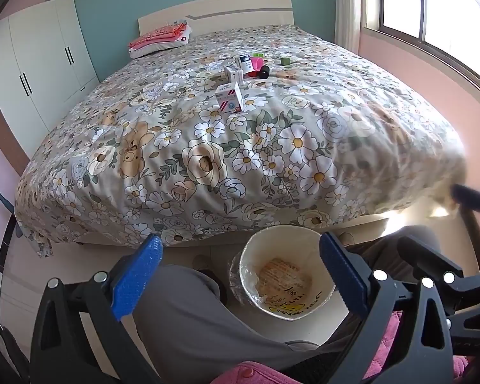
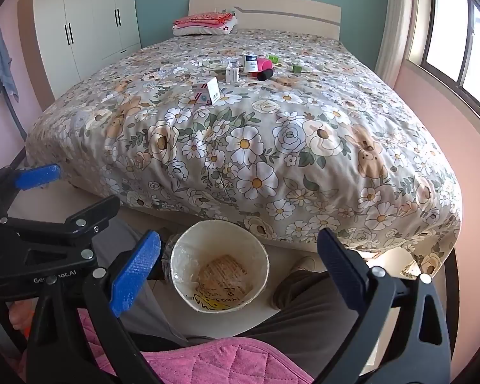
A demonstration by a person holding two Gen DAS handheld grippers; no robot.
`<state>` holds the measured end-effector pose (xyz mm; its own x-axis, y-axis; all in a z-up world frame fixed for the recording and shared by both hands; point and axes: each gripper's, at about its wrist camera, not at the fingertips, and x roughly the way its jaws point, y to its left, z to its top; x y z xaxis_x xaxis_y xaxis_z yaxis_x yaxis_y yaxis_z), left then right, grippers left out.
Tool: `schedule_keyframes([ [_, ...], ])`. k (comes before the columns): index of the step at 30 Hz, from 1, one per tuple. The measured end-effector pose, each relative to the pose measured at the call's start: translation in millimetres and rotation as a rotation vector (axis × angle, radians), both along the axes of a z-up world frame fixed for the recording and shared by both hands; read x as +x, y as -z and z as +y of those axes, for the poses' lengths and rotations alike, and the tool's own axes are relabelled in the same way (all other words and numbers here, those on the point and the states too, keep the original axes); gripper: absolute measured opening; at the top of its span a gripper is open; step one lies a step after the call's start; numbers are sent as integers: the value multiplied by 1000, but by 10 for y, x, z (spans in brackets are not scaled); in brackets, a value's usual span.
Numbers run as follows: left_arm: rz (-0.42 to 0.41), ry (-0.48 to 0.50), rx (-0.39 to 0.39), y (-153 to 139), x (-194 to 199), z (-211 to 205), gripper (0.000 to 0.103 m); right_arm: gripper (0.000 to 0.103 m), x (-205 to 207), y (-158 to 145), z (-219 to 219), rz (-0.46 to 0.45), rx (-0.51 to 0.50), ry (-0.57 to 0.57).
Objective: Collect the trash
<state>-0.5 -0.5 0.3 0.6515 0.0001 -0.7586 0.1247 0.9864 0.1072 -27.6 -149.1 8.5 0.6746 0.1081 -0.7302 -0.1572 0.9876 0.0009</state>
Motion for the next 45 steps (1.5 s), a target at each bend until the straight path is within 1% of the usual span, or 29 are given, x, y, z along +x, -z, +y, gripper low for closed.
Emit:
schedule_keyframes([
  [37,-2,0,2,-1,-4,-3,100,96,9,7,-12,2,3,0],
  [42,0,0,3,-32,-5,-13,100,96,-44,58,-55,4,2,0],
  [43,0,0,2,-34,-5,-13,100,96,15,10,6,5,2,-1],
  [45,-1,0,2,-40,-8,-19,100,96,8,16,1,4,1,0],
])
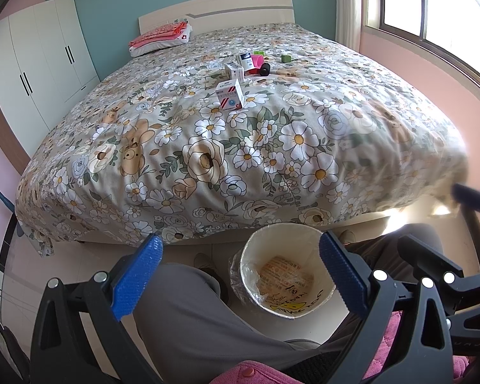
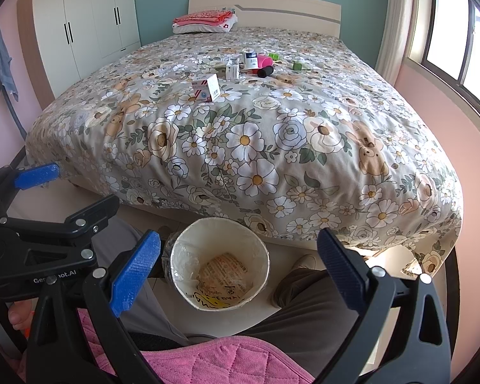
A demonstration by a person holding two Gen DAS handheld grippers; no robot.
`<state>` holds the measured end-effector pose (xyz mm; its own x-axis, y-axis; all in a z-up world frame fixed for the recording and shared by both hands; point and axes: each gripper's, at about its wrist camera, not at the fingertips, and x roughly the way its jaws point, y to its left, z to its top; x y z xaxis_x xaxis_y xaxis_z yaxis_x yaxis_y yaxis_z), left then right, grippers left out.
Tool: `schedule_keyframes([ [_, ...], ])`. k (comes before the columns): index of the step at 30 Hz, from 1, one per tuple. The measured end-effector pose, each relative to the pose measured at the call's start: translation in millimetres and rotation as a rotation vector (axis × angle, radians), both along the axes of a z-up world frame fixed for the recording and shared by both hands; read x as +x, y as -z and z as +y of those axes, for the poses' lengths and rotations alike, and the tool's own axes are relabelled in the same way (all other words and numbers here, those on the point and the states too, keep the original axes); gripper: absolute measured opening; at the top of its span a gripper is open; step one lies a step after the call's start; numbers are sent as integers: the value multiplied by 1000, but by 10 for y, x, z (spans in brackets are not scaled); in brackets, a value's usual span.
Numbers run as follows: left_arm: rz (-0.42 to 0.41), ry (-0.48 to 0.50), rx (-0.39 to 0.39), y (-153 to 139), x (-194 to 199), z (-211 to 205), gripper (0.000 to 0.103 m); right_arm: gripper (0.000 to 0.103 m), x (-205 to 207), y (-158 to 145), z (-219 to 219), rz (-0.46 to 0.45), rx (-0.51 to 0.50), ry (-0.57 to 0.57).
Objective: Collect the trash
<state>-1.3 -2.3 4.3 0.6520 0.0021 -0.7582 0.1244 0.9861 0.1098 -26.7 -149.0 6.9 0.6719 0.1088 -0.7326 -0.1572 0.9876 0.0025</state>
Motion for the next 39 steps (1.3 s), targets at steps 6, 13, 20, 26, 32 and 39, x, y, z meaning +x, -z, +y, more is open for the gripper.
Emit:
schedule_keyframes([
  [6,0,0,1,7,3,3,100,96,-5,11,-7,1,1,0],
  [13,0,0,1,7,3,2,100,96,-3,15,-7,2,1,0],
  [20,1,0,2,6,3,1,100,96,13,-1,7,2,1,0],
  [26,3,0,1,-26,-1,27,100,96,19,-5,3,2,0,0],
  [32,2,0,2,-25,0,27,100,96,36,-16,6,3,0,0],
  [39,2,0,1,-23,-1,26,100,96,47,3,36,1,-7,-2],
])
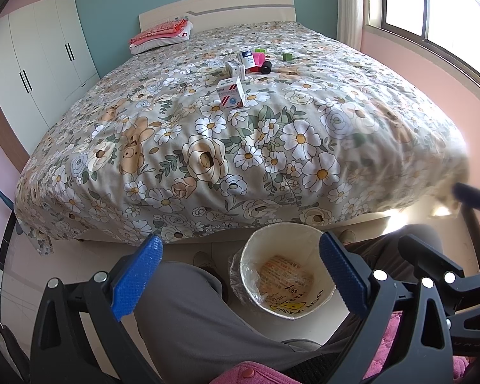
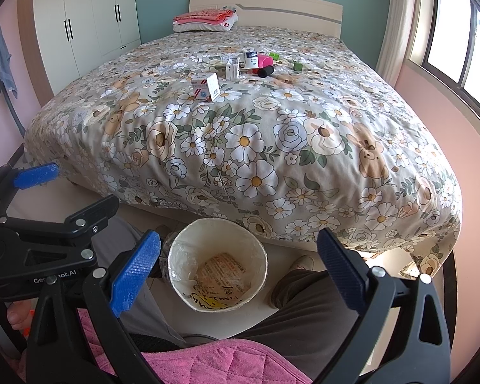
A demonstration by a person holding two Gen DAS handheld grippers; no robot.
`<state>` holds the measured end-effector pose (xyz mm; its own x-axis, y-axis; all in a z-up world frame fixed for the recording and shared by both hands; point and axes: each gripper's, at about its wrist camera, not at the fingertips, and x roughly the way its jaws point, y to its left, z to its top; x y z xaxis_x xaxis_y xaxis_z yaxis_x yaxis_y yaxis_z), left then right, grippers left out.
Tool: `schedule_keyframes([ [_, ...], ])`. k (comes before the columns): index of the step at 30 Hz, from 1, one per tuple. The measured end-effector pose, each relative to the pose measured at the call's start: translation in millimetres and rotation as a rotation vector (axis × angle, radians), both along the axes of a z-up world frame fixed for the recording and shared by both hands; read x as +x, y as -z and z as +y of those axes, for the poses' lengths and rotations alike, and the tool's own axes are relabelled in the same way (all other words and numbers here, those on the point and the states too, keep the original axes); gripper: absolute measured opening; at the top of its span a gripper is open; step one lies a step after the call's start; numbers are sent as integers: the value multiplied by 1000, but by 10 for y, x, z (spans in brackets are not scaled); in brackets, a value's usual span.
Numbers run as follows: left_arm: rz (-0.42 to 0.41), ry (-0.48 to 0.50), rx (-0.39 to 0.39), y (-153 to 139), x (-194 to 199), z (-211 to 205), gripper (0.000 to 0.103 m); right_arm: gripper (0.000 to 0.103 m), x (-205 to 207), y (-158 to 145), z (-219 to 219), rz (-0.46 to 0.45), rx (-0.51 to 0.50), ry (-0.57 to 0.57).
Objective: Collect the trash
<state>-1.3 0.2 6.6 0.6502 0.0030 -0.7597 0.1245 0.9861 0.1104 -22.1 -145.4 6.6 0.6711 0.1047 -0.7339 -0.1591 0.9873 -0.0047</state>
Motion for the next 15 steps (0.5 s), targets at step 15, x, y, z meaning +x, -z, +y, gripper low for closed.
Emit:
schedule_keyframes([
  [15,12,-24,-14,-74,602,98,100,96,638,-167,6,0,-30,-14],
])
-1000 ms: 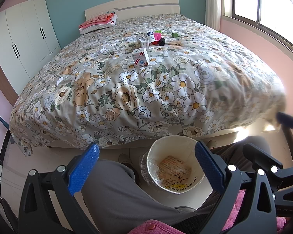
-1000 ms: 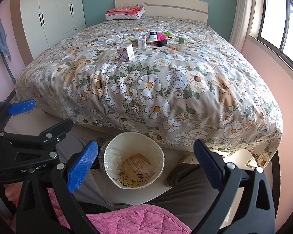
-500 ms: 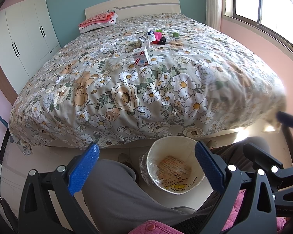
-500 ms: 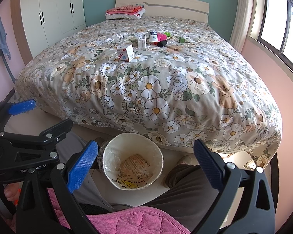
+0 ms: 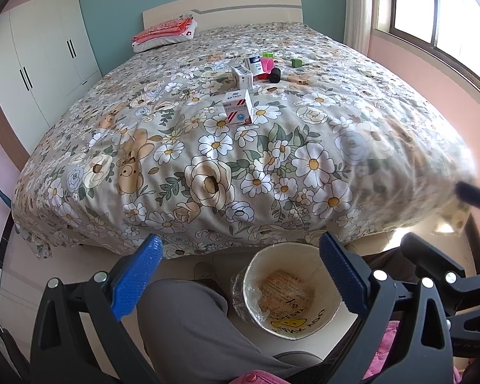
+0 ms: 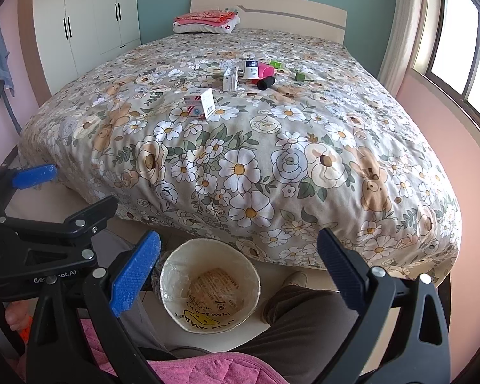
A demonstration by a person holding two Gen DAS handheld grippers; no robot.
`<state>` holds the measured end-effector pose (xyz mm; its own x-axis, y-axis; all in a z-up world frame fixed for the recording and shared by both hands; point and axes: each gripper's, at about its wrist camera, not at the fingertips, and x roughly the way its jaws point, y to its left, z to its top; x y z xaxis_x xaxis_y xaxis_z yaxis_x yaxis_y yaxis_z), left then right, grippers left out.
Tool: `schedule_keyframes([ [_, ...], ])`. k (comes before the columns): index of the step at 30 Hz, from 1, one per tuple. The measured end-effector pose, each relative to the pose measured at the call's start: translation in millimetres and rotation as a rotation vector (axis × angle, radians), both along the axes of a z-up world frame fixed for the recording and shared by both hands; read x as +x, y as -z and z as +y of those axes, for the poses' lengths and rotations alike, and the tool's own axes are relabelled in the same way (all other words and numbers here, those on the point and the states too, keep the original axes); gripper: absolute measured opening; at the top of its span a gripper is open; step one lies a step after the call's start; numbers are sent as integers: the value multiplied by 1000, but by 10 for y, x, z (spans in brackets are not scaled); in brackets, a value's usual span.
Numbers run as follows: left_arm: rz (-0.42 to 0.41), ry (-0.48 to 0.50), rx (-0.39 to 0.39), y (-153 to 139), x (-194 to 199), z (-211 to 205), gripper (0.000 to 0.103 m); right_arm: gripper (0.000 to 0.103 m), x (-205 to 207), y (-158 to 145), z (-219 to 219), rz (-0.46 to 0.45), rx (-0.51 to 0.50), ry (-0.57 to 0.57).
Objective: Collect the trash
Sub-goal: 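Grasp the white medicine box with the left gripper while the right gripper grasps the milk carton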
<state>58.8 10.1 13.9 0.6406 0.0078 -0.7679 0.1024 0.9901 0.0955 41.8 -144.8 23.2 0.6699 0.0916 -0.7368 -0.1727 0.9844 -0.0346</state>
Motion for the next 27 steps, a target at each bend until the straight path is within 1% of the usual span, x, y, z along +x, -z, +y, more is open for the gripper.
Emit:
schedule_keyframes([
  [7,27,-14,-28,-18,463,16,100,96,477,-45,-14,21,15,-5],
  [12,53,-26,-72,0,840,47,100,96,870,-56,-33,21,48,-10],
  [15,72,-34,-113,33,1099,90,100,96,1102,-61,-21,15,63,-15],
  [18,90,-44,-136,93,1353,102,100,96,1356,-66,-7,3,55,-28],
  [22,98,-43,-134,180,1636,58,100,96,1713,-84,-25,-25,41,-21],
  [27,88,-18,-132,306,1962,-20,100,96,2196,-86,-114,-49,32,7],
])
